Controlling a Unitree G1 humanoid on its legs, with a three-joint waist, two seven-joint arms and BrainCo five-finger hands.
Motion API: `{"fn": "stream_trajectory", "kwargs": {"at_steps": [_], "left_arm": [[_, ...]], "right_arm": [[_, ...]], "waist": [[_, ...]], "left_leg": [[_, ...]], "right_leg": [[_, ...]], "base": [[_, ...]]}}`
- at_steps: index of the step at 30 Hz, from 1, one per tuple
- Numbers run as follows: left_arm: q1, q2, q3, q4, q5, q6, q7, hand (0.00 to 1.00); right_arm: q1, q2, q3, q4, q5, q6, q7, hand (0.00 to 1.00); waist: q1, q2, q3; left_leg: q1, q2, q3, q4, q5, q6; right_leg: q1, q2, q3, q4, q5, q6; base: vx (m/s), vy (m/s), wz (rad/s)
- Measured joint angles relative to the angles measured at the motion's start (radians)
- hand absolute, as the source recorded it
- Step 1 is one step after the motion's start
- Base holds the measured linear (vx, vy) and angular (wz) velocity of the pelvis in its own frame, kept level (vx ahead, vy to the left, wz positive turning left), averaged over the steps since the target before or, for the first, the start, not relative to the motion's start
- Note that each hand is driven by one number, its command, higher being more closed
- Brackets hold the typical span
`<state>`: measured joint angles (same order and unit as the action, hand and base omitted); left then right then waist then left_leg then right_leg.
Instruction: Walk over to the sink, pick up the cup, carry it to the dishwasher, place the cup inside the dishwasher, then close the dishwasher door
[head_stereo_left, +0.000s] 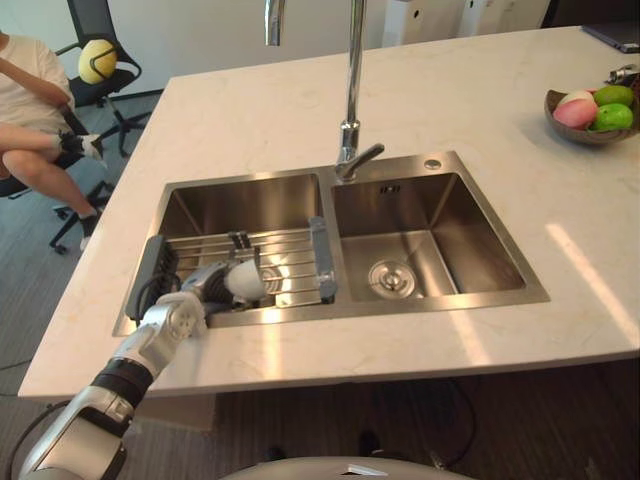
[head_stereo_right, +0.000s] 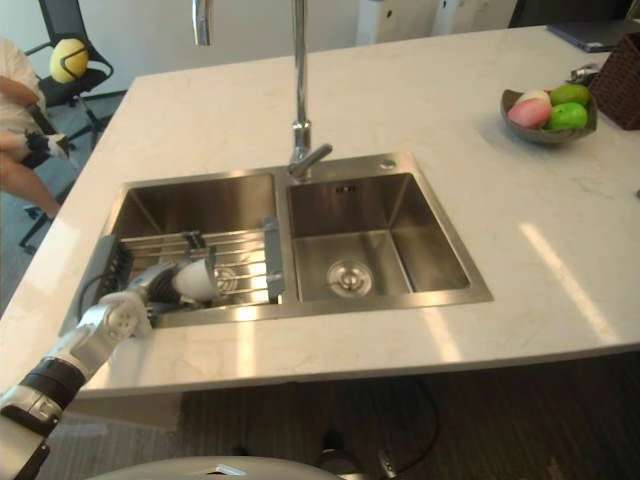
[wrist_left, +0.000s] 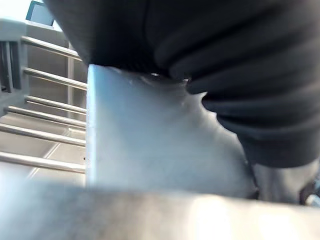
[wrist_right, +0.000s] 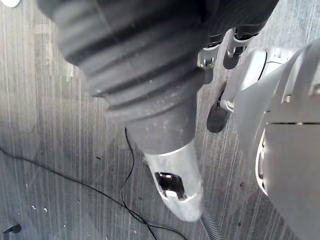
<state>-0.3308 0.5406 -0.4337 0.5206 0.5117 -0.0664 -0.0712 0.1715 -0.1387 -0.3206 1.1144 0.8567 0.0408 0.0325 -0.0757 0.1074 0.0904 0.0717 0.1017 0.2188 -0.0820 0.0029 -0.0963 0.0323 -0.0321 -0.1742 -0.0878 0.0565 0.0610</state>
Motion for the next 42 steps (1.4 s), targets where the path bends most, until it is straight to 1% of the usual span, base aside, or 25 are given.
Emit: {"fn": "stream_trajectory", "kwargs": {"at_steps": [4, 7, 8, 11, 13, 14, 15, 16, 17, 18, 20, 22, 23, 26, 28, 30, 32, 34, 36, 37, 38, 39, 40, 41, 42], "left_arm": [[0.003, 0.008, -0.004, 0.000, -0.025, -0.007, 0.013, 1.00], [0.034, 0.028, 0.011, -0.032, -0.130, -0.014, 0.067, 1.00], [0.057, 0.028, 0.041, -0.055, -0.173, -0.018, 0.101, 1.00], [0.161, -0.025, 0.187, -0.136, -0.400, -0.057, 0.247, 1.00], [0.205, -0.060, 0.262, -0.192, -0.518, -0.080, 0.290, 1.00], [0.221, -0.083, 0.324, -0.221, -0.583, -0.110, 0.316, 1.00], [0.225, -0.093, 0.362, -0.235, -0.612, -0.118, 0.325, 1.00], [0.226, -0.102, 0.430, -0.255, -0.685, -0.148, 0.344, 1.00], [0.227, -0.104, 0.500, -0.284, -0.747, -0.173, 0.360, 1.00], [0.227, -0.106, 0.534, -0.301, -0.773, -0.190, 0.368, 1.00], [0.227, -0.120, 0.632, -0.381, -0.860, -0.258, 0.386, 1.00], [0.229, -0.131, 0.665, -0.419, -0.882, -0.280, 0.395, 1.00], [0.240, -0.145, 0.690, -0.435, -0.904, -0.289, 0.397, 1.00], [0.295, -0.184, 0.748, -0.435, -0.973, -0.291, 0.400, 1.00], [0.339, -0.213, 0.798, -0.435, -1.003, -0.291, 0.406, 1.00], [0.380, -0.255, 0.871, -0.435, -1.013, -0.292, 0.426, 1.00], [0.415, -0.268, 0.925, -0.442, -1.013, -0.292, 0.445, 1.00], [0.450, -0.269, 0.963, -0.471, -1.012, -0.292, 0.454, 1.00], [0.476, -0.269, 0.994, -0.517, -1.008, -0.290, 0.453, 1.00], [0.476, -0.271, 0.996, -0.527, -1.007, -0.284, 0.447, 1.00], [0.475, -0.284, 1.002, -0.557, -0.997, -0.266, 0.431, 1.00], [0.475, -0.290, 1.004, -0.569, -0.991, -0.265, 0.420, 1.00], [0.475, -0.296, 1.005, -0.581, -0.987, -0.263, 0.402, 1.00], [0.477, -0.296, 1.023, -0.589, -0.985, -0.258, 0.391, 1.00], [0.475, -0.296, 1.032, -0.590, -0.983, -0.259, 0.390, 1.00]], "right_arm": [[0.000, -0.002, 0.001, -0.001, 0.001, 0.000, 0.000, 0.00], [0.000, -0.011, 0.000, -0.014, 0.006, 0.002, 0.000, 0.00], [0.005, -0.012, -0.004, -0.026, 0.011, 0.003, 0.000, 0.00], [0.011, -0.002, -0.042, -0.039, 0.021, 0.010, 0.000, 0.00], [0.008, 0.010, -0.071, -0.046, 0.018, 0.013, 0.002, 0.00], [0.008, 0.018, -0.092, -0.052, 0.005, 0.018, 0.003, 0.00], [0.008, 0.019, -0.100, -0.057, -0.001, 0.023, 0.004, 0.00], [0.009, 0.023, -0.128, -0.067, -0.030, 0.030, 0.011, 0.00], [0.010, 0.026, -0.141, -0.078, -0.060, 0.032, 0.015, 0.00], [0.008, 0.027, -0.151, -0.080, -0.076, 0.033, 0.022, 0.00], [0.006, 0.036, -0.176, -0.081, -0.118, 0.036, 0.047, 0.00], [0.005, 0.042, -0.180, -0.082, -0.136, 0.045, 0.057, 0.00], [0.004, 0.055, -0.195, -0.084, -0.172, 0.051, 0.069, 0.00], [0.001, 0.066, -0.195, -0.087, -0.237, 0.051, 0.083, 0.00], [0.001, 0.068, -0.194, -0.087, -0.248, 0.051, 0.091, 0.00], [0.009, 0.069, -0.191, -0.077, -0.287, 0.051, 0.092, 0.00], [0.018, 0.067, -0.167, -0.077, -0.315, 0.051, 0.094, 0.00], [0.023, 0.068, -0.148, -0.075, -0.317, 0.051, 0.096, 0.00], [0.037, 0.067, -0.121, -0.070, -0.332, 0.052, 0.096, 0.00], [0.041, 0.067, -0.117, -0.068, -0.333, 0.054, 0.095, 0.00], [0.053, 0.064, -0.110, -0.067, -0.332, 0.067, 0.090, 0.00], [0.066, 0.059, -0.107, -0.066, -0.331, 0.076, 0.086, 0.00], [0.074, 0.050, -0.103, -0.067, -0.330, 0.083, 0.069, 0.00], [0.081, 0.042, -0.100, -0.076, -0.330, 0.086, 0.050, 0.00], [0.088, 0.035, -0.096, -0.076, -0.327, 0.084, 0.045, 0.00]], "waist": [[-0.005, 0.001, 0.001], [-0.011, 0.009, 0.005], [-0.012, 0.010, 0.006], [-0.008, -0.004, 0.015], [0.005, -0.016, 0.024], [0.022, -0.032, 0.032], [0.030, -0.039, 0.035], [0.043, -0.048, 0.035], [0.054, -0.053, 0.033], [0.059, -0.053, 0.033], [0.080, -0.053, 0.030], [0.095, -0.048, 0.022], [0.111, -0.048, 0.010], [0.124, -0.048, -0.007], [0.135, -0.049, -0.011], [0.162, -0.051, -0.018], [0.174, -0.052, -0.019], [0.191, -0.054, -0.021], [0.209, -0.049, -0.019], [0.208, -0.046, -0.016], [0.202, -0.046, -0.014], [0.198, -0.042, -0.014], [0.191, -0.027, -0.013], [0.183, -0.027, -0.013], [0.173, -0.037, -0.013]], "left_leg": [[-0.001, -0.003, -0.002, 0.000, 0.000, 0.000], [-0.001, -0.005, -0.002, 0.000, 0.000, 0.001], [-0.002, -0.005, -0.004, 0.000, -0.001, 0.002], [-0.006, -0.005, -0.034, 0.005, 0.000, 0.006], [-0.008, -0.004, -0.054, 0.006, 0.010, 0.014], [-0.008, -0.003, -0.057, 0.006, 0.012, 0.015], [-0.008, -0.003, -0.059, 0.006, 0.012, 0.015], [-0.007, -0.004, -0.062, 0.006, 0.012, 0.016], [0.000, -0.006, -0.068, 0.006, 0.012, 0.016], [0.004, -0.007, -0.071, 0.006, 0.012, 0.016], [0.019, -0.017, -0.085, 0.006, 0.012, 0.016], [0.018, -0.018, -0.087, 0.006, 0.012, 0.016], [0.015, -0.020, -0.092, 0.006, 0.012, 0.018], [0.016, -0.019, -0.111, 0.011, 0.012, 0.020], [0.014, -0.016, -0.116, 0.025, 0.009, 0.023], [-0.022, -0.010, -0.130, 0.086, -0.027, 0.021], [-0.038, -0.006, -0.152, 0.126, -0.040, 0.020], [-0.044, -0.005, -0.181, 0.136, -0.037, 0.019], [-0.050, -0.022, -0.218, 0.127, -0.008, 0.023], [-0.055, -0.030, -0.217, 0.125, 0.007, 0.029], [-0.062, -0.046, -0.177, 0.115, 0.039, 0.058], [-0.068, -0.055, -0.142, 0.111, 0.046, 0.077], [-0.084, -0.053, -0.051, 0.114, 0.021, 0.127], [-0.094, -0.010, 0.142, 0.138, -0.021, 0.133], [-0.102, 0.020, 0.248, 0.160, -0.031, 0.137]], "right_leg": [[0.000, -0.003, -0.002, 0.000, -0.002, -0.002], [-0.002, -0.005, -0.008, 0.000, -0.005, -0.007], [-0.002, -0.005, -0.011, 0.000, -0.006, -0.008], [0.009, -0.005, -0.044, 0.001, -0.012, -0.004], [0.022, -0.004, -0.066, 0.007, -0.012, -0.010], [0.026, -0.004, -0.072, 0.007, -0.015, -0.011], [0.028, -0.004, -0.077, 0.007, -0.016, -0.012], [0.035, -0.005, -0.088, 0.007, -0.018, -0.012], [0.045, -0.008, -0.095, 0.007, -0.020, -0.010], [0.052, -0.009, -0.103, 0.007, -0.021, -0.009], [0.080, -0.020, -0.132, 0.007, -0.033, -0.004], [0.089, -0.022, -0.148, 0.007, -0.036, -0.002], [0.095, -0.024, -0.167, 0.007, -0.044, -0.002], [0.109, -0.022, -0.189, 0.007, -0.051, -0.003], [0.119, -0.019, -0.195, 0.007, -0.051, -0.004], [0.122, -0.017, -0.200, 0.019, -0.064, -0.011], [0.123, -0.017, -0.224, 0.047, -0.082, -0.015], [0.125, -0.018, -0.252, 0.078, -0.103, -0.017], [0.134, -0.034, -0.316, 0.121, -0.134, -0.016], [0.143, -0.042, -0.346, 0.131, -0.142, -0.014], [0.163, -0.068, -0.421, 0.152, -0.159, -0.006], [0.172, -0.078, -0.461, 0.164, -0.166, -0.002], [0.185, -0.098, -0.543, 0.187, -0.177, 0.003], [0.195, -0.119, -0.621, 0.187, -0.173, 0.008], [0.195, -0.136, -0.663, 0.185, -0.172, 0.010]], "base": [[0.00, 0.000, 0.00], [0.00, 0.001, -0.01], [0.00, 0.000, 0.03], [0.06, -0.010, 0.22], [0.09, -0.014, 0.31], [0.09, -0.009, 0.25], [0.08, 0.001, 0.19], [0.08, 0.011, 0.19], [0.08, 0.015, 0.19], [0.07, 0.021, 0.23], [0.04, 0.025, 0.29], [-0.02, 0.020, 0.30], [-0.05, 0.009, 0.33], [-0.07, -0.009, 0.25], [-0.07, -0.010, 0.10], [-0.09, -0.008, 0.13], [-0.05, -0.013, 0.31], [-0.02, -0.023, 0.46], [-0.02, -0.019, 0.86], [-0.05, 0.007, 1.47], [-0.06, 0.022, 1.47], [-0.12, 0.069, 1.97], [-0.12, 0.105, 1.90], [-0.11, 0.113, 1.95], [-0.04, 0.201, 1.73]]}}
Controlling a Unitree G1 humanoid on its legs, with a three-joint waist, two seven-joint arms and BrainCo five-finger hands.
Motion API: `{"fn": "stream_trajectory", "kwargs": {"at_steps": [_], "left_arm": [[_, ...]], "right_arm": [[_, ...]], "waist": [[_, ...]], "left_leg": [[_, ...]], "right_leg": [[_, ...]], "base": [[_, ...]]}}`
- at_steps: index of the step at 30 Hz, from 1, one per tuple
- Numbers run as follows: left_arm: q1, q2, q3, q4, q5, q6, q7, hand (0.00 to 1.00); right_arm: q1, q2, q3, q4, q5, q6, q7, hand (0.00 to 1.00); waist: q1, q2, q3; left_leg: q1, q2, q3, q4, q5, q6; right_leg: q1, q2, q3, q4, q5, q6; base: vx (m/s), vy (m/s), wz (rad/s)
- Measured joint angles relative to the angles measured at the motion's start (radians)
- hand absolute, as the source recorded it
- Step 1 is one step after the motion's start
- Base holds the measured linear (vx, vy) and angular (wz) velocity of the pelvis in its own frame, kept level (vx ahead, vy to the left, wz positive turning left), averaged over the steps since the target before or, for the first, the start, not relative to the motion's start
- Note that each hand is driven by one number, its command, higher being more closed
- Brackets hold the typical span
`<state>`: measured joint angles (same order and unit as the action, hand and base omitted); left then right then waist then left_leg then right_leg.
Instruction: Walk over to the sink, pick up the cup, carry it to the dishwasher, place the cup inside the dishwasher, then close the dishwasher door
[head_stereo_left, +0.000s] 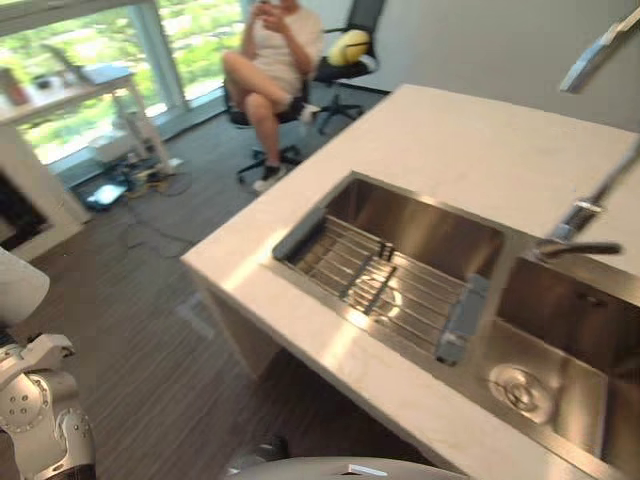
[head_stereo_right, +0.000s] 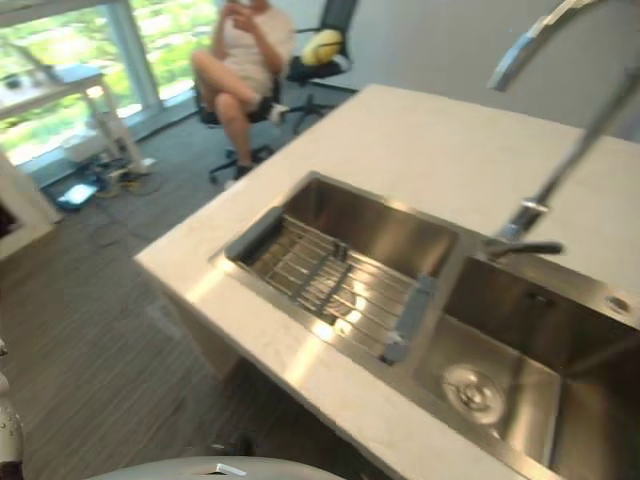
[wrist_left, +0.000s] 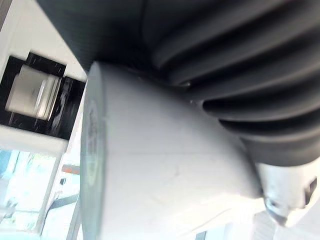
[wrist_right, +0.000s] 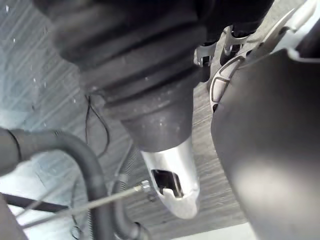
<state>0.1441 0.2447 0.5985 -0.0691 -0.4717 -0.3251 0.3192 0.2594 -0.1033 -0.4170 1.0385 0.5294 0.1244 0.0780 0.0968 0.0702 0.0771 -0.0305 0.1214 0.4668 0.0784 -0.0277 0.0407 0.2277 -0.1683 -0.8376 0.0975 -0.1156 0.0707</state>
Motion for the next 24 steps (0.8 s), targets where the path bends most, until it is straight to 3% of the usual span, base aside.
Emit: {"fn": "stream_trajectory", "kwargs": {"at_steps": [1, 2, 3, 4, 5, 6, 7, 8, 9, 10, 11, 12, 14, 15, 16, 17, 19, 21, 22, 23, 24], "left_arm": [[-0.002, 0.000, 0.012, -0.001, 0.002, 0.000, 0.000, 1.00], [-0.002, 0.000, 0.031, -0.001, 0.001, 0.000, 0.003, 1.00], [-0.003, 0.003, 0.045, -0.001, 0.001, -0.001, 0.004, 1.00], [-0.010, 0.015, 0.071, 0.001, -0.004, -0.006, 0.002, 1.00], [-0.027, 0.039, 0.072, 0.007, -0.019, -0.028, -0.012, 1.00], [-0.051, 0.052, 0.067, 0.022, -0.030, -0.048, -0.028, 1.00], [-0.108, 0.058, 0.069, 0.093, -0.057, -0.081, -0.064, 1.00], [-0.155, 0.097, 0.080, 0.123, -0.090, -0.087, -0.079, 1.00], [-0.207, 0.171, 0.074, 0.135, -0.114, -0.109, -0.123, 1.00], [-0.209, 0.173, 0.069, 0.136, -0.115, -0.114, -0.130, 1.00], [-0.223, 0.202, 0.071, 0.138, -0.114, -0.115, -0.158, 1.00], [-0.247, 0.214, 0.075, 0.131, -0.114, -0.109, -0.174, 1.00], [-0.265, 0.215, 0.076, 0.079, -0.114, -0.092, -0.192, 1.00], [-0.263, 0.217, 0.075, 0.051, -0.114, -0.083, -0.214, 1.00], [-0.262, 0.217, 0.072, 0.040, -0.114, -0.077, -0.219, 1.00], [-0.254, 0.217, 0.065, 0.012, -0.112, -0.053, -0.209, 1.00], [-0.239, 0.216, 0.040, -0.009, -0.111, -0.015, -0.193, 1.00], [-0.236, 0.202, -0.060, -0.007, -0.111, 0.025, -0.192, 1.00], [-0.229, 0.177, -0.169, -0.004, -0.111, 0.037, -0.195, 1.00], [-0.237, 0.141, -0.254, 0.005, -0.111, 0.037, -0.200, 1.00], [-0.247, 0.110, -0.292, 0.010, -0.111, 0.038, -0.200, 1.00]], "right_arm": [[0.001, -0.020, 0.012, -0.001, 0.007, -0.013, -0.002, 0.00], [0.001, -0.055, 0.011, -0.002, 0.004, -0.024, -0.002, 0.00], [0.001, -0.070, 0.011, -0.003, 0.003, -0.034, -0.002, 0.00], [0.004, -0.099, 0.008, -0.015, 0.005, -0.054, -0.001, 0.00], [0.031, -0.134, 0.003, -0.047, 0.014, -0.062, 0.001, 0.00], [0.033, -0.146, 0.000, -0.055, 0.015, -0.067, 0.004, 0.00], [0.010, -0.145, -0.027, -0.024, 0.016, -0.076, 0.018, 0.00], [-0.001, -0.106, -0.046, -0.015, 0.015, -0.082, 0.033, 0.00], [0.013, -0.057, -0.083, -0.006, 0.013, -0.106, 0.058, 0.00], [0.014, -0.059, -0.092, 0.004, 0.013, -0.107, 0.059, 0.00], [0.016, -0.068, -0.114, 0.022, -0.003, -0.110, 0.071, 0.00], [0.012, -0.079, -0.143, 0.056, -0.038, -0.116, 0.080, 0.00], [0.017, -0.060, -0.203, 0.082, -0.077, -0.120, 0.088, 0.00], [0.039, -0.035, -0.213, 0.083, -0.085, -0.121, 0.089, 0.00], [0.044, -0.023, -0.212, 0.084, -0.085, -0.122, 0.090, 0.00], [0.042, -0.008, -0.199, 0.089, -0.095, -0.121, 0.088, 0.00], [0.027, 0.007, -0.169, 0.081, -0.095, -0.112, 0.089, 0.00], [0.027, 0.020, -0.165, 0.077, -0.096, -0.092, 0.093, 0.00], [0.041, 0.024, -0.170, 0.077, -0.093, -0.092, 0.094, 0.00], [0.042, 0.034, -0.171, 0.076, -0.094, -0.095, 0.096, 0.00], [0.045, 0.039, -0.171, 0.074, -0.094, -0.097, 0.100, 0.00]], "waist": [[-0.003, 0.009, -0.002], [0.009, 0.011, -0.004], [0.011, 0.009, -0.005], [0.007, 0.006, -0.007], [0.003, 0.035, -0.020], [-0.012, 0.039, -0.010], [-0.042, 0.039, -0.019], [-0.048, 0.032, -0.020], [-0.075, -0.019, -0.012], [-0.077, -0.011, -0.015], [-0.079, -0.016, -0.014], [-0.075, -0.005, -0.014], [-0.083, -0.018, -0.011], [-0.087, -0.027, -0.011], [-0.082, -0.029, -0.014], [-0.058, -0.037, -0.028], [-0.042, -0.046, -0.030], [-0.037, -0.071, -0.017], [-0.047, -0.055, -0.012], [-0.063, -0.054, -0.013], [-0.074, -0.054, -0.012]], "left_leg": [[-0.007, 0.056, 0.152, 0.060, -0.005, 0.013], [-0.006, 0.107, 0.240, 0.129, 0.004, 0.023], [0.000, 0.128, 0.254, 0.161, 0.016, 0.031], [0.008, 0.185, 0.266, 0.243, 0.046, 0.047], [0.016, 0.256, 0.290, 0.309, 0.272, 0.162], [-0.006, 0.218, 0.273, 0.322, 0.276, 0.181], [-0.019, 0.172, 0.180, 0.170, 0.328, 0.163], [0.036, 0.133, 0.161, 0.049, 0.345, 0.109], [0.072, 0.184, 0.227, 0.225, 0.186, 0.061], [0.081, 0.195, 0.218, 0.237, 0.173, 0.038], [0.141, 0.163, 0.208, 0.188, 0.208, -0.046], [0.154, 0.115, 0.191, 0.107, 0.177, -0.095], [0.179, 0.091, 0.222, 0.059, 0.128, -0.134], [0.192, 0.077, 0.233, 0.054, 0.084, -0.131], [0.195, 0.067, 0.230, 0.038, 0.065, -0.147], [0.216, 0.044, 0.212, -0.016, 0.030, -0.160], [0.210, 0.015, 0.146, -0.064, -0.006, -0.148], [0.205, -0.022, 0.029, -0.087, -0.013, -0.140], [0.188, -0.026, -0.080, -0.081, -0.017, -0.128], [0.147, -0.014, -0.198, -0.069, -0.013, -0.118], [0.125, -0.014, -0.259, -0.063, -0.008, -0.113]], "right_leg": [[-0.011, -0.043, -0.049, 0.029, 0.000, 0.002], [-0.044, -0.116, -0.056, 0.082, 0.001, 0.003], [-0.059, -0.160, -0.056, 0.109, 0.004, 0.009], [-0.078, -0.243, -0.056, 0.170, 0.012, 0.019], [-0.103, -0.304, -0.062, 0.272, 0.007, 0.012], [-0.149, -0.382, -0.046, 0.364, -0.016, -0.013], [-0.229, -0.322, 0.016, 0.370, -0.089, 0.010], [-0.270, -0.214, 0.026, 0.240, -0.075, -0.026], [-0.280, -0.214, -0.035, 0.179, 0.063, -0.097], [-0.286, -0.213, -0.045, 0.186, 0.074, -0.108], [-0.297, -0.238, -0.053, 0.191, 0.075, -0.112], [-0.295, -0.249, -0.083, 0.172, 0.106, -0.092], [-0.226, -0.282, -0.170, 0.146, 0.146, -0.068], [-0.165, -0.285, -0.231, 0.125, 0.167, -0.051], [-0.142, -0.284, -0.247, 0.115, 0.177, -0.045], [-0.111, -0.285, -0.269, 0.104, 0.198, -0.018], [-0.077, -0.297, -0.269, 0.101, 0.225, -0.023], [-0.044, -0.357, -0.137, 0.202, 0.266, -0.080], [-0.091, -0.376, 0.072, 0.316, 0.232, -0.090], [-0.119, -0.261, 0.316, 0.317, 0.030, -0.034], [-0.134, -0.192, 0.431, 0.303, -0.029, -0.032]], "base": [[0.01, 0.251, 1.23], [0.03, 0.282, 0.83], [0.06, 0.272, 0.40], [0.09, 0.325, 0.47], [0.09, 0.370, 0.65], [-0.01, 0.328, 1.02], [-0.14, 0.185, 1.02], [-0.24, 0.014, 1.53], [-0.19, -0.065, 1.09], [-0.12, 0.030, 1.05], [-0.03, 0.150, 0.59], [-0.04, 0.290, 0.69], [-0.09, 0.424, 1.15], [-0.09, 0.407, 1.32], [-0.10, 0.390, 1.14], [-0.08, 0.392, 0.92], [-0.05, 0.360, 1.27], [0.04, 0.256, 1.90], [0.09, 0.169, 2.56], [0.08, 0.106, 2.72], [0.07, -0.041, 2.87]]}}
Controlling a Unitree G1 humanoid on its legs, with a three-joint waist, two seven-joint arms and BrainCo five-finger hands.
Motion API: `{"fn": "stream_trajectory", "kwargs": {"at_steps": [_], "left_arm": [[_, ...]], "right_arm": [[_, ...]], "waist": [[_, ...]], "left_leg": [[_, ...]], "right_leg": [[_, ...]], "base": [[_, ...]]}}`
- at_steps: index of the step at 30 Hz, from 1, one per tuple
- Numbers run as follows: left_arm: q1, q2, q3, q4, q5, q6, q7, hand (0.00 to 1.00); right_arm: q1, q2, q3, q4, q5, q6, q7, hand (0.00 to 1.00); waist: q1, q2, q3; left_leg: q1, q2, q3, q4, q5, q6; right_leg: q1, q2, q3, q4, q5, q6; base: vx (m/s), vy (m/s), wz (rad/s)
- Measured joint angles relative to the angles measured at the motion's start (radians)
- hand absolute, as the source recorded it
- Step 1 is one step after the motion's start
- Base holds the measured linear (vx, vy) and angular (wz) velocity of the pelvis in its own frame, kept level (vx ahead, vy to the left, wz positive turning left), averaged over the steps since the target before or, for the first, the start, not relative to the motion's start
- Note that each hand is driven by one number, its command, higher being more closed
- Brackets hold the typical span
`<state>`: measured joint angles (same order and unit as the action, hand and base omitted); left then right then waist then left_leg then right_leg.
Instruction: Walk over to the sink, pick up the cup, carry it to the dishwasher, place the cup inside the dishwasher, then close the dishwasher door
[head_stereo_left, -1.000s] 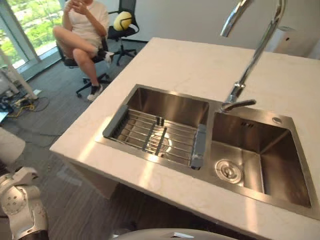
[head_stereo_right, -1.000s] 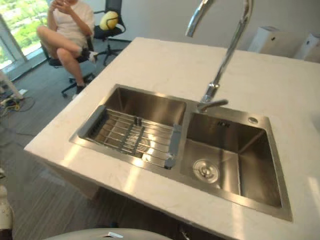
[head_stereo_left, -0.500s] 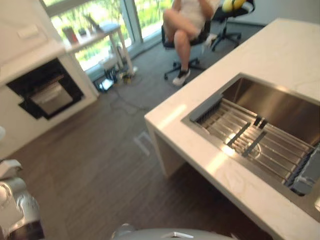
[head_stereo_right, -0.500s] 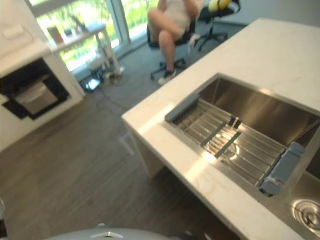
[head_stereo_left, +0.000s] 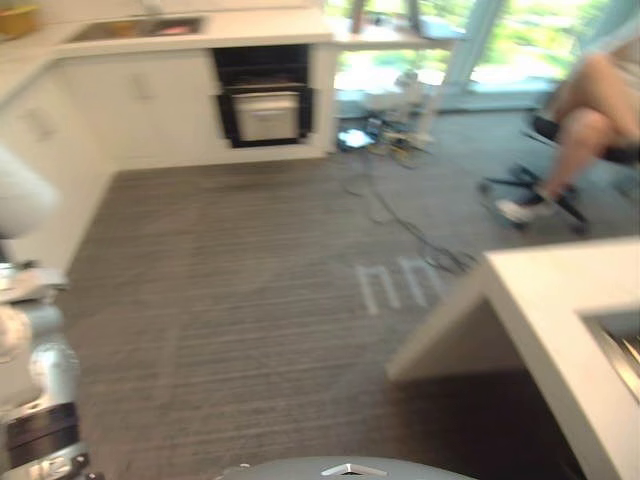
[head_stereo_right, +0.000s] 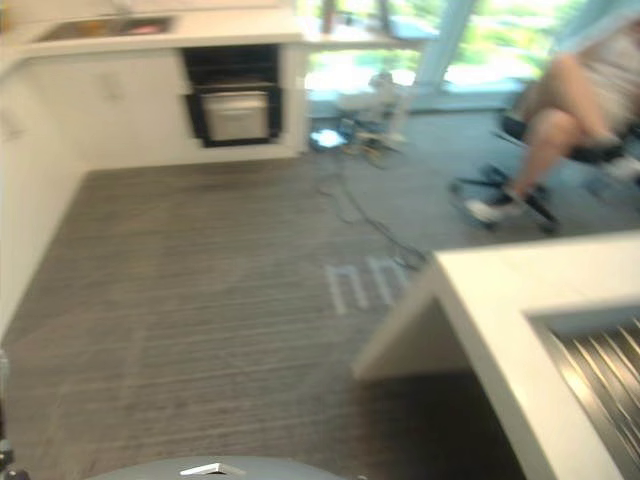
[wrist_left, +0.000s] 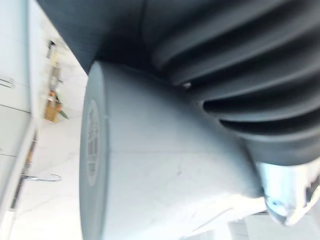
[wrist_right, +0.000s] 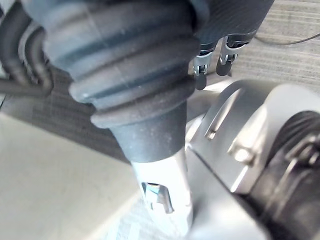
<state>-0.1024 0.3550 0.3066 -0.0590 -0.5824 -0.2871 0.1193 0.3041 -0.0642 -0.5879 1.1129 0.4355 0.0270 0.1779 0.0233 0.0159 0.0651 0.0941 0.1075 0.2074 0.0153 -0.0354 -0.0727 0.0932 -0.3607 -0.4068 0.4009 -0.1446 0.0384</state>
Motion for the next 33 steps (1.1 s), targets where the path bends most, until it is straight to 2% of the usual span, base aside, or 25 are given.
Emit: {"fn": "stream_trajectory", "kwargs": {"at_steps": [1, 2, 3, 4, 5, 6, 7, 8, 10, 12, 16, 17, 23, 28, 31, 33], "left_arm": [[-0.016, -0.070, -0.069, 0.019, 0.000, 0.002, -0.001, 1.00], [-0.014, -0.131, -0.131, 0.041, 0.002, 0.006, -0.002, 1.00], [-0.008, -0.153, -0.159, 0.047, 0.011, 0.012, -0.002, 1.00], [0.010, -0.176, -0.206, 0.048, 0.039, 0.026, -0.006, 1.00], [0.021, -0.177, -0.226, 0.038, 0.059, 0.036, -0.016, 1.00], [0.034, -0.187, -0.234, 0.032, 0.082, 0.042, -0.023, 1.00], [0.051, -0.196, -0.250, 0.032, 0.110, 0.050, -0.029, 1.00], [0.059, -0.199, -0.261, 0.032, 0.123, 0.062, -0.038, 1.00], [0.068, -0.199, -0.268, 0.032, 0.140, 0.074, -0.039, 1.00], [0.083, -0.199, -0.269, 0.032, 0.153, 0.076, -0.050, 1.00], [0.087, -0.192, -0.269, 0.032, 0.152, 0.083, -0.083, 1.00], [0.098, -0.155, -0.271, 0.077, 0.144, 0.080, -0.177, 1.00], [0.098, -0.157, -0.270, 0.077, 0.139, 0.080, -0.176, 1.00], [0.126, -0.171, -0.263, 0.067, 0.055, 0.107, -0.161, 1.00], [0.176, -0.182, -0.248, 0.030, -0.008, 0.167, -0.148, 1.00], [0.211, -0.182, -0.222, 0.008, -0.051, 0.200, -0.158, 1.00]], "right_arm": [[0.011, 0.003, 0.001, -0.001, 0.001, -0.006, 0.011, 0.00], [0.021, 0.002, 0.023, -0.004, -0.001, -0.019, 0.018, 0.00], [0.027, 0.002, 0.041, -0.009, -0.001, -0.030, 0.021, 0.00], [0.027, -0.001, 0.088, -0.025, -0.004, -0.040, 0.029, 0.00], [0.027, -0.005, 0.138, -0.042, -0.012, -0.050, 0.038, 0.00], [0.004, -0.024, 0.185, -0.048, -0.012, -0.049, 0.042, 0.00], [-0.036, -0.056, 0.236, -0.073, -0.012, -0.032, 0.051, 0.00], [-0.084, -0.102, 0.288, -0.096, -0.011, -0.012, 0.057, 0.00], [-0.143, -0.137, 0.337, -0.118, -0.011, 0.025, 0.059, 0.00], [-0.203, -0.142, 0.395, -0.125, 0.012, 0.078, 0.066, 0.00], [-0.211, -0.120, 0.448, -0.116, 0.101, 0.144, 0.074, 0.00], [-0.191, -0.109, 0.449, -0.112, 0.230, 0.217, 0.032, 0.00], [-0.188, -0.106, 0.447, -0.111, 0.229, 0.214, 0.032, 0.00], [-0.170, -0.087, 0.383, -0.092, 0.216, 0.193, 0.033, 0.00], [-0.159, -0.072, 0.305, -0.073, 0.135, 0.149, 0.059, 0.00], [-0.146, -0.060, 0.265, -0.074, 0.114, 0.089, 0.075, 0.00]], "waist": [[-0.016, -0.002, 0.001], [-0.033, -0.006, 0.004], [-0.037, -0.011, 0.007], [-0.035, -0.034, 0.018], [-0.031, -0.068, 0.023], [-0.030, -0.083, 0.014], [-0.024, -0.062, 0.014], [-0.024, -0.029, 0.016], [-0.021, -0.005, 0.012], [-0.020, -0.008, 0.006], [-0.020, -0.047, 0.008], [-0.082, -0.037, -0.013], [-0.081, -0.038, -0.012], [-0.080, -0.035, 0.005], [-0.071, -0.020, 0.014], [-0.067, -0.007, 0.019]], "left_leg": [[-0.036, -0.007, -0.115, -0.001, 0.017, 0.009], [-0.059, -0.023, -0.215, -0.001, 0.033, 0.008], [-0.064, -0.034, -0.254, -0.001, 0.038, 0.007], [-0.063, -0.066, -0.310, 0.000, 0.041, 0.003], [-0.054, -0.095, -0.333, -0.003, 0.035, -0.002], [-0.055, -0.092, -0.334, -0.002, 0.023, -0.020], [-0.040, -0.049, -0.281, -0.021, 0.047, -0.029], [-0.041, -0.019, -0.262, -0.044, 0.072, -0.058], [-0.041, -0.002, -0.264, -0.063, 0.083, -0.062], [-0.041, 0.016, -0.266, -0.070, 0.087, -0.065], [-0.040, 0.021, -0.260, -0.070, 0.086, -0.065], [-0.045, -0.002, -0.182, -0.100, 0.140, -0.053], [-0.039, -0.005, -0.174, -0.094, 0.136, -0.048], [-0.002, -0.017, -0.165, -0.093, 0.127, -0.035], [0.017, -0.021, -0.145, -0.093, 0.119, -0.024], [0.032, -0.026, -0.136, -0.093, 0.115, -0.019]], "right_leg": [[-0.034, 0.119, 0.190, -0.025, -0.077, -0.010], [-0.067, 0.199, 0.313, -0.029, -0.116, 0.008], [-0.084, 0.222, 0.354, -0.030, -0.122, 0.020], [-0.103, 0.232, 0.409, -0.056, -0.098, 0.036], [-0.112, 0.214, 0.423, -0.081, -0.063, 0.065], [-0.093, 0.198, 0.403, -0.090, -0.096, 0.072], [-0.078, 0.216, 0.367, -0.120, -0.089, 0.061], [-0.063, 0.236, 0.348, -0.152, -0.074, 0.053], [-0.050, 0.256, 0.339, -0.191, -0.055, 0.046], [-0.012, 0.279, 0.318, -0.245, -0.033, 0.037], [0.011, 0.281, 0.300, -0.271, -0.029, 0.037], [0.029, 0.260, 0.304, -0.420, 0.109, 0.061], [0.029, 0.261, 0.311, -0.420, 0.109, 0.060], [0.060, 0.255, 0.318, -0.418, 0.107, 0.060], [0.062, 0.249, 0.334, -0.403, 0.096, 0.059], [0.064, 0.242, 0.338, -0.382, 0.076, 0.056]], "base": [[0.07, -0.075, 2.82], [0.07, -0.082, 2.67], [0.04, -0.097, 2.27], [0.02, -0.106, 1.57], [0.00, -0.178, 1.43], [0.02, -0.171, 0.85], [0.02, -0.181, 0.64], [0.03, -0.109, 0.35], [0.02, -0.056, 0.13], [0.13, -0.035, 0.14], [0.08, -0.006, 0.14], [0.00, 0.000, 0.00], [0.00, 0.000, -0.03], [-0.01, 0.002, -0.04], [-0.02, 0.007, -0.15], [-0.03, 0.011, -0.08]]}}
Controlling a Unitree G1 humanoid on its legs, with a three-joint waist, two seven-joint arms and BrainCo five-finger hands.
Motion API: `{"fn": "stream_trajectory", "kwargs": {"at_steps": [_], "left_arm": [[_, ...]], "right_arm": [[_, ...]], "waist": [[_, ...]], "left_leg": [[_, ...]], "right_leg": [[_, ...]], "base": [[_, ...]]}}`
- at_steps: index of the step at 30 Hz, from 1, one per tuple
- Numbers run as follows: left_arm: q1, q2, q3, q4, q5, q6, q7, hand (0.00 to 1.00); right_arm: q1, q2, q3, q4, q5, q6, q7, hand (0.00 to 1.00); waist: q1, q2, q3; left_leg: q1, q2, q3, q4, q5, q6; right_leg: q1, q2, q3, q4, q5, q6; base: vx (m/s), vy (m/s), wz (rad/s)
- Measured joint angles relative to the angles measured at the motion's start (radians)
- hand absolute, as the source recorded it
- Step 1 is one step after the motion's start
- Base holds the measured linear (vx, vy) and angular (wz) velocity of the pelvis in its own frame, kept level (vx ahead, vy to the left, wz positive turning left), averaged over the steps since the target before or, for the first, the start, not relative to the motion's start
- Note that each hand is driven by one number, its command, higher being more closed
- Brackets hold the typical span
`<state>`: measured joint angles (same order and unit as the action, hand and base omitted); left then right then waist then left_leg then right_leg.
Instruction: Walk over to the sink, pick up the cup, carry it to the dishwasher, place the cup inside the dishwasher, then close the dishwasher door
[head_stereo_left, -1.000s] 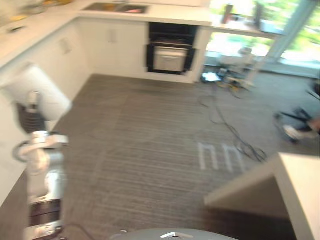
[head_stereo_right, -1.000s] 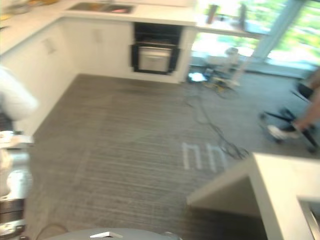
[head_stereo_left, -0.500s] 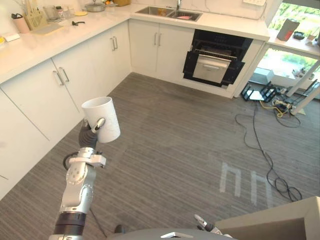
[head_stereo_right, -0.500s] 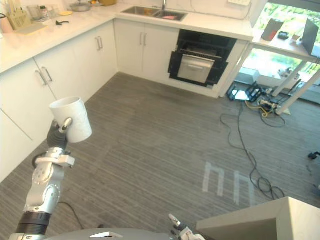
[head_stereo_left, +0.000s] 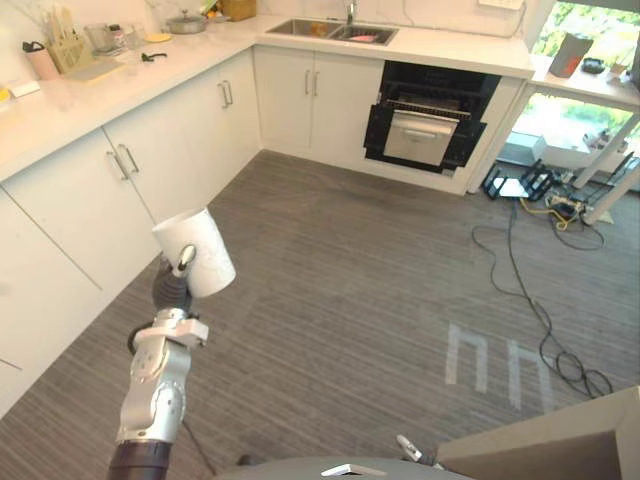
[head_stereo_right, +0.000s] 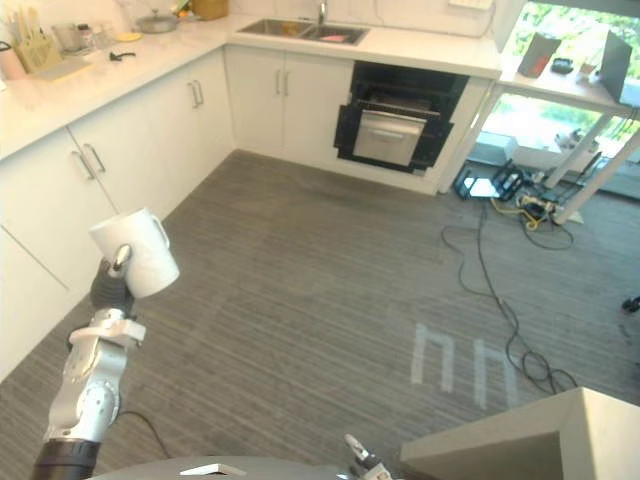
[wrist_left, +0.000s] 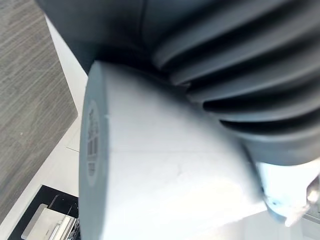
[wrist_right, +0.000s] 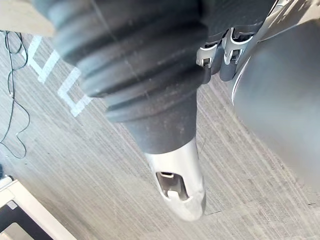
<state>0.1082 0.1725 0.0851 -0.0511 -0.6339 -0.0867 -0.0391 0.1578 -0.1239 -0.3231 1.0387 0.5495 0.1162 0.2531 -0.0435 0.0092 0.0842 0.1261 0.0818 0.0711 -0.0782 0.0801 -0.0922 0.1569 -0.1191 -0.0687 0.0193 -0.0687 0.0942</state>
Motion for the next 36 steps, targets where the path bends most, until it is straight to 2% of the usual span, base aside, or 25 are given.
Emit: {"fn": "stream_trajectory", "kwargs": {"at_steps": [3, 5, 6, 7, 8, 9, 10, 11, 13, 15, 17, 19, 22, 23, 24, 26, 27, 28, 29, 30, 32, 33, 34, 35, 36], "left_arm": [[0.008, -0.016, 0.031, -0.003, -0.034, 0.014, -0.012, 1.00], [-0.011, -0.031, 0.022, -0.026, -0.039, 0.016, -0.012, 1.00], [-0.024, -0.047, 0.025, -0.045, -0.039, 0.014, -0.009, 1.00], [-0.029, -0.053, 0.029, -0.044, -0.039, 0.016, 0.000, 1.00], [-0.041, -0.054, 0.020, -0.034, -0.039, 0.026, 0.014, 1.00], [-0.041, -0.056, 0.012, -0.034, -0.039, 0.028, 0.014, 1.00], [-0.038, -0.059, 0.008, -0.034, -0.039, 0.028, 0.014, 1.00], [-0.036, -0.068, 0.015, -0.033, -0.038, 0.029, 0.014, 1.00], [-0.041, -0.062, 0.013, -0.035, -0.026, 0.031, 0.009, 1.00], [-0.042, -0.056, -0.012, -0.043, 0.010, 0.061, 0.011, 1.00], [-0.043, -0.056, -0.036, -0.074, 0.008, 0.089, 0.011, 1.00], [-0.031, -0.073, -0.052, -0.121, 0.008, 0.103, 0.007, 1.00], [0.001, -0.133, -0.059, -0.192, 0.008, 0.101, -0.003, 1.00], [0.000, -0.144, -0.059, -0.203, 0.008, 0.095, -0.007, 1.00], [0.001, -0.163, -0.081, -0.201, 0.008, 0.090, -0.008, 1.00], [0.004, -0.175, -0.093, -0.203, 0.008, 0.080, -0.008, 1.00], [0.018, -0.186, -0.077, -0.203, 0.008, 0.066, -0.004, 1.00], [0.019, -0.186, -0.076, -0.203, 0.008, 0.066, -0.004, 1.00], [0.045, -0.186, -0.045, -0.205, 0.008, 0.054, -0.002, 1.00], [0.051, -0.185, -0.027, -0.205, 0.008, 0.050, 0.003, 1.00], [0.051, -0.182, -0.014, -0.211, 0.007, 0.043, 0.005, 1.00], [0.051, -0.183, -0.008, -0.219, 0.007, 0.038, 0.005, 1.00], [0.052, -0.184, -0.007, -0.221, 0.007, 0.038, 0.005, 1.00], [0.056, -0.190, -0.009, -0.227, 0.008, 0.038, 0.004, 1.00], [0.057, -0.196, -0.006, -0.228, 0.008, 0.038, 0.004, 1.00]], "right_arm": [[0.017, 0.014, -0.035, 0.002, 0.004, -0.047, -0.001, 0.00], [0.028, 0.021, -0.060, 0.002, 0.016, -0.060, -0.005, 0.00], [0.027, 0.012, -0.064, 0.003, 0.015, -0.070, -0.008, 0.00], [0.020, 0.008, -0.064, 0.002, 0.014, -0.074, -0.010, 0.00], [0.009, 0.021, -0.060, -0.001, 0.014, -0.089, -0.011, 0.00], [0.012, 0.030, -0.058, -0.004, 0.018, -0.110, -0.010, 0.00], [0.011, 0.034, -0.046, -0.003, 0.037, -0.121, -0.006, 0.00], [0.009, 0.044, -0.021, -0.006, 0.055, -0.121, 0.004, 0.00], [0.010, 0.067, 0.008, -0.042, 0.094, -0.119, 0.006, 0.00], [0.020, 0.093, 0.026, -0.136, 0.104, -0.119, 0.006, 0.00], [0.033, 0.099, 0.055, -0.192, 0.113, -0.119, 0.006, 0.00], [0.058, 0.091, 0.075, -0.218, 0.114, -0.122, 0.005, 0.00], [0.098, 0.068, 0.087, -0.325, 0.135, -0.122, 0.000, 0.00], [0.090, 0.073, 0.088, -0.340, 0.153, -0.124, -0.003, 0.00], [0.088, 0.076, 0.087, -0.387, 0.171, -0.128, -0.016, 0.00], [0.109, 0.088, 0.089, -0.432, 0.172, -0.140, -0.017, 0.00], [0.118, 0.090, 0.094, -0.439, 0.170, -0.158, -0.016, 0.00], [0.119, 0.090, 0.094, -0.439, 0.170, -0.159, -0.016, 0.00], [0.130, 0.085, 0.100, -0.439, 0.169, -0.196, -0.015, 0.00], [0.127, 0.071, 0.107, -0.441, 0.172, -0.220, -0.011, 0.00], [0.105, 0.066, 0.115, -0.444, 0.193, -0.234, -0.001, 0.00], [0.066, 0.056, 0.136, -0.454, 0.204, -0.251, 0.000, 0.00], [0.058, 0.055, 0.140, -0.459, 0.206, -0.254, -0.001, 0.00], [0.024, 0.042, 0.155, -0.469, 0.211, -0.269, -0.004, 0.00], [-0.007, 0.032, 0.157, -0.469, 0.212, -0.277, -0.011, 0.00]], "waist": [[0.006, -0.007, 0.004], [-0.009, -0.036, -0.007], [-0.006, -0.032, 0.003], [-0.001, -0.028, 0.008], [-0.013, -0.023, 0.012], [-0.018, -0.026, 0.018], [-0.014, -0.017, 0.028], [-0.010, -0.023, 0.027], [-0.009, -0.041, 0.037], [-0.005, -0.049, 0.046], [-0.005, -0.054, 0.050], [-0.006, -0.064, 0.053], [-0.011, 0.016, 0.020], [-0.015, 0.033, 0.022], [-0.025, 0.044, 0.018], [-0.027, 0.044, 0.028], [-0.010, 0.030, 0.045], [-0.010, 0.031, 0.045], [0.003, 0.043, 0.048], [0.018, 0.047, 0.049], [0.033, 0.042, 0.047], [0.044, 0.037, 0.043], [0.044, 0.037, 0.042], [0.043, 0.041, 0.039], [0.047, 0.049, 0.038]], "left_leg": [[0.005, -0.020, 0.014, 0.000, -0.020, 0.013], [-0.025, -0.066, 0.074, 0.110, -0.079, 0.062], [-0.031, -0.083, 0.065, 0.135, -0.111, 0.050], [-0.031, -0.087, 0.063, 0.152, -0.123, 0.058], [-0.030, -0.091, 0.033, 0.186, -0.145, 0.066], [-0.014, -0.087, 0.005, 0.198, -0.157, 0.076], [0.004, -0.077, -0.009, 0.203, -0.171, 0.084], [0.020, -0.056, -0.023, 0.208, -0.184, 0.085], [0.032, -0.035, -0.042, 0.210, -0.198, 0.082], [0.039, -0.019, -0.041, 0.217, -0.223, 0.075], [0.057, -0.017, -0.036, 0.235, -0.267, 0.062], [0.121, -0.024, -0.043, 0.251, -0.326, 0.047], [0.169, 0.051, -0.049, 0.255, -0.405, 0.095], [0.140, 0.053, -0.060, 0.375, -0.415, 0.077], [0.049, 0.037, -0.056, 0.681, -0.356, 0.053], [-0.026, 0.070, -0.038, 0.863, -0.197, 0.016], [-0.108, 0.127, -0.004, 1.046, 0.075, -0.009], [-0.111, 0.129, -0.003, 1.051, 0.087, -0.006], [-0.243, 0.200, 0.038, 1.256, 0.044, 0.005], [-0.309, 0.218, 0.077, 1.276, -0.057, 0.039], [-0.358, 0.220, 0.145, 1.136, -0.170, 0.069], [-0.354, 0.195, 0.208, 0.804, -0.205, 0.060], [-0.349, 0.184, 0.209, 0.716, -0.203, 0.057], [-0.336, 0.141, 0.196, 0.409, -0.162, 0.018], [-0.361, 0.131, 0.167, 0.278, -0.133, -0.017]], "right_leg": [[-0.029, -0.040, -0.034, 0.090, -0.061, 0.014], [-0.050, -0.128, -0.090, 0.202, -0.124, 0.033], [-0.103, -0.162, -0.115, 0.374, -0.143, 0.030], [-0.159, -0.183, -0.119, 0.497, -0.128, 0.003], [-0.240, -0.208, -0.116, 0.698, -0.053, -0.099], [-0.282, -0.213, -0.092, 0.801, 0.034, -0.107], [-0.317, -0.200, -0.067, 0.868, 0.025, -0.082], [-0.336, -0.159, -0.074, 0.850, -0.063, -0.065], [-0.361, -0.085, -0.081, 0.701, -0.106, -0.045], [-0.403, -0.009, -0.075, 0.388, -0.040, -0.025], [-0.391, 0.014, -0.071, 0.184, 0.039, 0.002], [-0.366, 0.002, -0.086, 0.193, 0.067, -0.026], [-0.392, 0.051, -0.160, 0.325, 0.044, -0.083], [-0.395, 0.058, -0.179, 0.341, 0.029, -0.108], [-0.372, 0.072, -0.199, 0.345, -0.006, -0.133], [-0.312, 0.087, -0.224, 0.340, -0.045, -0.139], [-0.223, 0.117, -0.214, 0.288, -0.065, -0.151], [-0.220, 0.119, -0.215, 0.285, -0.065, -0.151], [-0.130, 0.163, -0.207, 0.215, -0.073, -0.161], [-0.076, 0.178, -0.191, 0.171, -0.078, -0.162], [-0.015, 0.179, -0.177, 0.127, -0.089, -0.157], [0.017, 0.169, -0.161, 0.119, -0.116, -0.155], [0.022, 0.167, -0.158, 0.120, -0.122, -0.155], [0.035, 0.160, -0.143, 0.133, -0.154, -0.149], [0.043, 0.162, -0.122, 0.149, -0.183, -0.125]], "base": [[-0.03, 0.029, 0.09], [0.06, 0.118, 0.60], [0.10, 0.105, 0.54], [0.00, 0.117, 0.49], [0.00, 0.126, 0.62], [0.04, 0.118, 0.72], [0.15, 0.074, 0.51], [0.15, 0.022, 0.39], [0.13, -0.030, 0.26], [0.22, -0.139, -0.02], [0.26, -0.202, -0.02], [0.38, -0.280, 0.18], [0.43, -0.238, 0.09], [0.52, -0.236, 0.05], [0.43, -0.190, 0.12], [0.47, -0.240, 0.23], [0.42, -0.208, 0.11], [0.49, -0.191, -0.09], [0.32, -0.115, -0.22], [0.41, -0.135, -0.26], [0.38, -0.095, -0.33], [0.37, -0.081, -0.34], [0.39, -0.033, -0.30], [0.36, 0.038, -0.27], [0.55, 0.083, -0.35]]}}
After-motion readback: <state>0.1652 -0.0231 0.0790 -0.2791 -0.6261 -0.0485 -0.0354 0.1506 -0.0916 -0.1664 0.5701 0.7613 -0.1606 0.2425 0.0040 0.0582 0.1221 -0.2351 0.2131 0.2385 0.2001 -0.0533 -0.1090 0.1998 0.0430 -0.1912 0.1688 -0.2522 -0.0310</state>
